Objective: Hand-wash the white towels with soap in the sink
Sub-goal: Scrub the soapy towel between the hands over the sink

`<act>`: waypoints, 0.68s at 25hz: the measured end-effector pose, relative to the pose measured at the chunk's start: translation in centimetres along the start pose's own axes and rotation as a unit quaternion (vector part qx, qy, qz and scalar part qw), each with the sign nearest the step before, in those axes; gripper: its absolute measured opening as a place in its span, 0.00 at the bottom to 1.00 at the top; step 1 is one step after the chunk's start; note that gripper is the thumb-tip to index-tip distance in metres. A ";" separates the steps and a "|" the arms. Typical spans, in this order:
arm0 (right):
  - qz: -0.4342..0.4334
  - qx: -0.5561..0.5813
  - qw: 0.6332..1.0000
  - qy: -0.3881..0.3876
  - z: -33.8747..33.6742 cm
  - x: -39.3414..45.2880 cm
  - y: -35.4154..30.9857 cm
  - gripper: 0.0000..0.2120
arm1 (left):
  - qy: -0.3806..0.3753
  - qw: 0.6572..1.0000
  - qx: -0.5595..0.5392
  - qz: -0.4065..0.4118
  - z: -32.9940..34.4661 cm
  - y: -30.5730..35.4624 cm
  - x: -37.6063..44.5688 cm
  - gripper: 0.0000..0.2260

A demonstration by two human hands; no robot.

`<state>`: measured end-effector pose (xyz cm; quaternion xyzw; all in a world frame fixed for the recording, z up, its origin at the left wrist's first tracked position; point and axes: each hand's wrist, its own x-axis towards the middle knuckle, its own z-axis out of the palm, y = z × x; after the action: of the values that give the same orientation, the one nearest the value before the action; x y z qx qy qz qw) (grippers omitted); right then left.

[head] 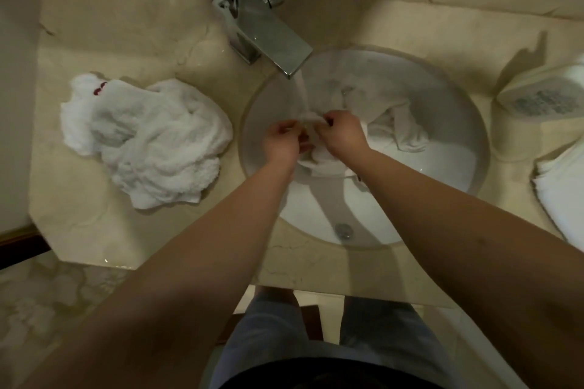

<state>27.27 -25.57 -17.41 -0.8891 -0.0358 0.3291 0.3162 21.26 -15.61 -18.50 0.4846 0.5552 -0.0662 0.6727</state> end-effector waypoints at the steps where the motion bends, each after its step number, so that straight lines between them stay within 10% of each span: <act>1: 0.012 0.008 1.000 -0.001 0.2 0.3 0.4 0.12 | 0.053 0.996 0.057 0.036 -0.5 -0.4 0.8 0.09; 6: 0.068 0.174 0.982 0.001 -0.6 -0.8 1.2 0.10 | -0.081 0.971 0.222 0.025 -1.5 -0.4 2.0 0.24; 13: 0.093 0.285 0.954 -0.001 -2.2 -1.9 0.7 0.10 | -0.174 0.961 0.207 0.061 -0.9 0.9 0.7 0.03; 17: 0.088 0.314 0.945 -0.007 -4.0 -3.4 -0.8 0.09 | -0.160 0.963 0.187 0.107 -0.5 2.7 -1.3 0.09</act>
<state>27.17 -28.00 -12.69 -0.7417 0.1453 0.3564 0.5493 22.15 -14.42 -15.79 0.6417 0.3626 -0.1730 0.6533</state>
